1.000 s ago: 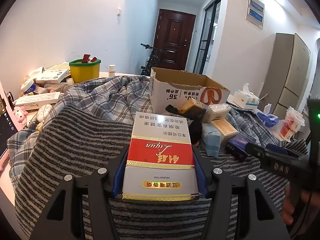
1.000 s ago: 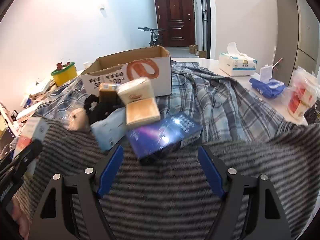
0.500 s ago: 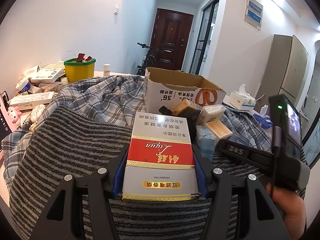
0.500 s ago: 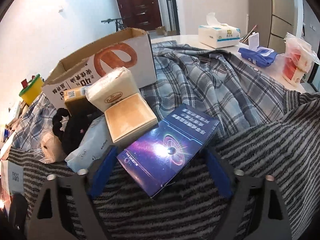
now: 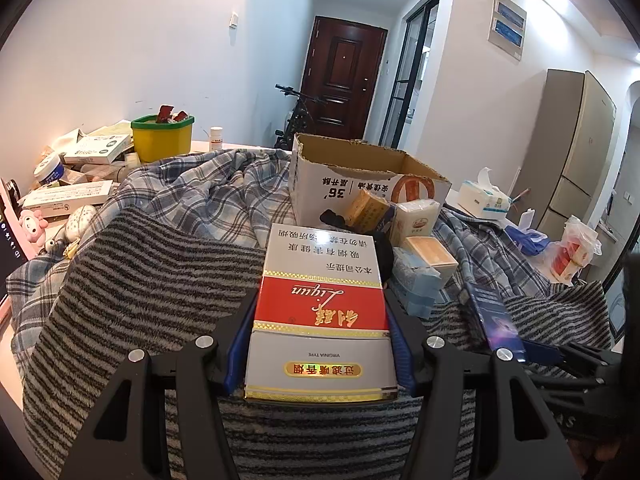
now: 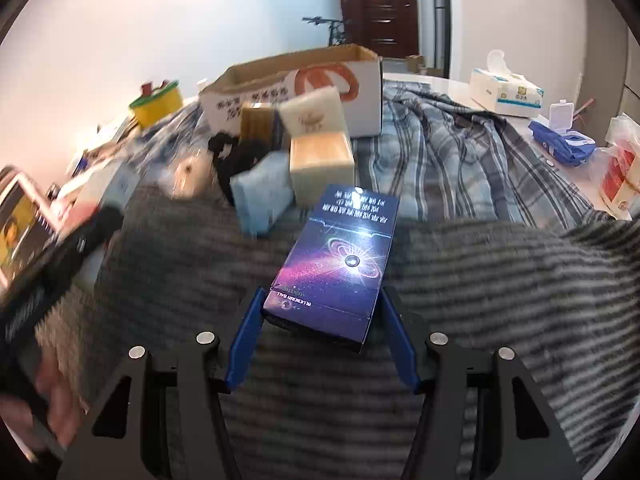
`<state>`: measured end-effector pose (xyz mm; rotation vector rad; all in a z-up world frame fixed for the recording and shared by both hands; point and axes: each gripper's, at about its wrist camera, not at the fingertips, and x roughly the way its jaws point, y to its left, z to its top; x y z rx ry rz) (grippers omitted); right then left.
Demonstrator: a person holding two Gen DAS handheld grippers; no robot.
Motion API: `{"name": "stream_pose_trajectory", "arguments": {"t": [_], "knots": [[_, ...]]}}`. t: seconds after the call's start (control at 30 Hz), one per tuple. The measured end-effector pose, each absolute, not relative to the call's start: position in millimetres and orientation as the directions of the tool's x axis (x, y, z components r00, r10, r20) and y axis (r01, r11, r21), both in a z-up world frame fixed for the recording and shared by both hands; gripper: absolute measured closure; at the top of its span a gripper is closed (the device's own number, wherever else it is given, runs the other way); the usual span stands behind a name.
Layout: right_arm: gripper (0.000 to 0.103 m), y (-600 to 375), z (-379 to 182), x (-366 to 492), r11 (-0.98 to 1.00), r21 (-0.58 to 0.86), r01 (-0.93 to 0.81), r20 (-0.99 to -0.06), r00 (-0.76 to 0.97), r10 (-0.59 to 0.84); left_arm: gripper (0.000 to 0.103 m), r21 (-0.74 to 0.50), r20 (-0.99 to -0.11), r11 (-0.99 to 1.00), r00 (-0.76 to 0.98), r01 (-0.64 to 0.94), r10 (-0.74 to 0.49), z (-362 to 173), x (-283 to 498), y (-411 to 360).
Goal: Organize objects
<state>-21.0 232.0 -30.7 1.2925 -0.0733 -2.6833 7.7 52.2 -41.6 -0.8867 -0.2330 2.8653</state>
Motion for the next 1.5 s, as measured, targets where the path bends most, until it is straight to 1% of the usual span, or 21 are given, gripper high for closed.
{"name": "stream_pose_trajectory", "arguments": {"t": [0.03, 0.07, 0.1, 0.17, 0.3, 0.33, 0.43, 0.47, 0.53, 0.57, 0.63, 0.73, 0.87, 1.07, 1.27, 1.4, 1.5], "knots": [[0.045, 234, -31, -17, -0.989, 0.091, 0.117, -0.773, -0.618, -0.144, 0.043, -0.184, -0.552, -0.979, -0.816, -0.083, 0.173, -43, 8, 54], [0.037, 237, -31, -14, -0.994, 0.062, 0.093, -0.772, -0.627, -0.107, 0.043, -0.182, -0.555, -0.980, -0.814, -0.085, 0.174, -44, 8, 55], [0.032, 239, -30, -12, -0.998, 0.034, 0.061, -0.766, -0.639, -0.065, 0.043, -0.181, -0.558, -0.980, -0.811, -0.088, 0.176, -44, 9, 56], [0.032, 245, -26, -11, -0.999, 0.045, 0.027, -0.745, -0.665, -0.052, 0.043, -0.180, -0.562, -0.979, -0.807, -0.094, 0.181, -45, 9, 59], [0.032, 249, -18, -20, -0.990, 0.140, 0.017, -0.709, -0.696, -0.113, 0.043, -0.172, -0.563, -0.980, -0.806, -0.103, 0.183, -44, 8, 64], [0.032, 245, -18, -24, -0.992, 0.128, 0.022, -0.701, -0.705, -0.106, 0.043, -0.168, -0.560, -0.981, -0.809, -0.100, 0.179, -43, 8, 64], [0.032, 228, -23, -34, -0.999, 0.016, 0.039, -0.702, -0.711, -0.039, 0.043, -0.161, -0.557, -0.983, -0.814, -0.091, 0.166, -41, 6, 62], [0.032, 223, -27, -38, -0.999, -0.018, 0.045, -0.709, -0.705, -0.018, 0.043, -0.160, -0.558, -0.983, -0.814, -0.087, 0.162, -41, 5, 60], [0.051, 220, -35, -42, -0.998, -0.056, 0.042, -0.722, -0.692, 0.012, 0.043, -0.161, -0.564, -0.984, -0.811, -0.079, 0.157, -43, 3, 57], [0.054, 220, -38, -43, -0.998, -0.059, 0.039, -0.731, -0.682, 0.017, 0.043, -0.161, -0.567, -0.984, -0.809, -0.077, 0.156, -44, 2, 56], [0.054, 224, -40, -42, -0.998, -0.044, 0.037, -0.728, -0.685, 0.007, 0.043, -0.162, -0.577, -0.984, -0.802, -0.072, 0.154, -48, 0, 55], [0.054, 224, -36, -38, -0.997, -0.060, 0.046, -0.713, -0.701, 0.010, 0.043, -0.165, -0.583, -0.983, -0.797, -0.074, 0.158, -49, -2, 54], [0.054, 221, -26, -39, -0.997, -0.056, 0.062, -0.691, -0.723, -0.006, 0.043, -0.155, -0.569, -0.985, -0.808, -0.075, 0.151, -44, 0, 56], [0.054, 219, -4, -41, -0.997, -0.027, 0.067, -0.628, -0.777, -0.035, 0.043, -0.137, -0.546, -0.988, -0.827, -0.067, 0.132, -33, 2, 54], [0.054, 218, 31, -39, -0.994, 0.011, 0.105, -0.531, -0.842, -0.095, 0.043, -0.110, -0.496, -0.990, -0.859, -0.085, 0.128, -7, -1, 52], [0.054, 217, 56, -38, -0.992, 0.000, 0.123, -0.453, -0.885, -0.110, 0.043, -0.136, -0.446, -0.982, -0.877, -0.128, 0.176, 21, -7, 49], [0.054, 221, 77, -44, -0.990, 0.005, 0.142, -0.404, -0.905, -0.131, 0.043, -0.149, -0.447, -0.973, -0.866, -0.175, 0.224, 40, -21, 49]]}}
